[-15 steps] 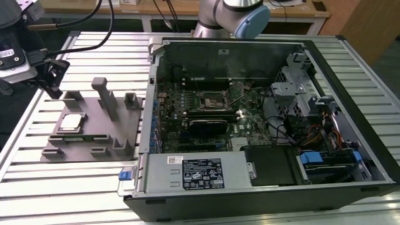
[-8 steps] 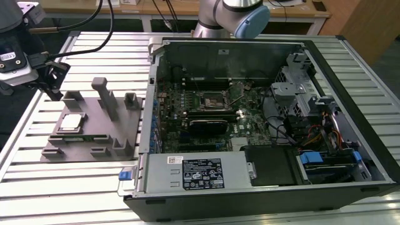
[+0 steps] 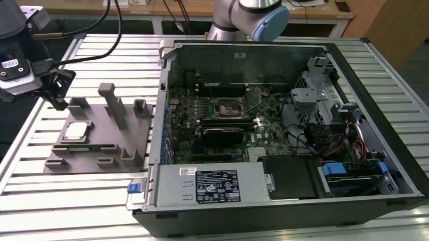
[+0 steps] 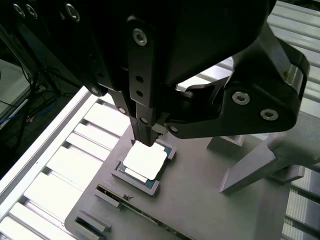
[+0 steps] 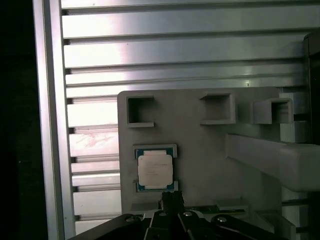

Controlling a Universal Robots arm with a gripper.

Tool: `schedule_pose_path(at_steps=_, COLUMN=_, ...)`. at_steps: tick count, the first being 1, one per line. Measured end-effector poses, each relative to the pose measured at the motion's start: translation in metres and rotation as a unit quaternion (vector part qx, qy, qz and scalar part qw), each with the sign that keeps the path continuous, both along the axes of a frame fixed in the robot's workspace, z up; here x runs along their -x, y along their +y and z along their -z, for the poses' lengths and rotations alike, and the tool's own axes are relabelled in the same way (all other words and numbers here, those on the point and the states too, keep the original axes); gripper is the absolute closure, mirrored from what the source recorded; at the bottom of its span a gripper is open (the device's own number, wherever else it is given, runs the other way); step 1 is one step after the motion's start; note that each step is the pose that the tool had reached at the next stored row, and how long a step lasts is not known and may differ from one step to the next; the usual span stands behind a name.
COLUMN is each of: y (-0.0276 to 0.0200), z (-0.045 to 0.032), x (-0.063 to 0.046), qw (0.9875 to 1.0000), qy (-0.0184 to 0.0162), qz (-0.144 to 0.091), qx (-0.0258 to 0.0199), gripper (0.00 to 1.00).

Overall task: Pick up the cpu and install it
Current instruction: 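Pick up the cpu and move it towards the insertion slot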

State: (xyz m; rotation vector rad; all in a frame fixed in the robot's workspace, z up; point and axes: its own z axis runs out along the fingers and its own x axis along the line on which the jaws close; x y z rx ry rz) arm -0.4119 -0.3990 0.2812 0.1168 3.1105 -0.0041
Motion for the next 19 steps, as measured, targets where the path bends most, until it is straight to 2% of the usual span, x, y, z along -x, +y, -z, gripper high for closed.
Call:
schedule_pose_path(at_steps=9, y=0.0000, z=0.0067, x=0.002, qw=1.0000, qy=0.0000, qz=0.000, qx=0.0043, gripper=0.89)
schedule_pose_path(at_steps=19, y=0.0000, z=0.0192, x=0.005, qw=1.0000, qy=0.0000, qz=0.000, qx=0.0058, gripper=0.89)
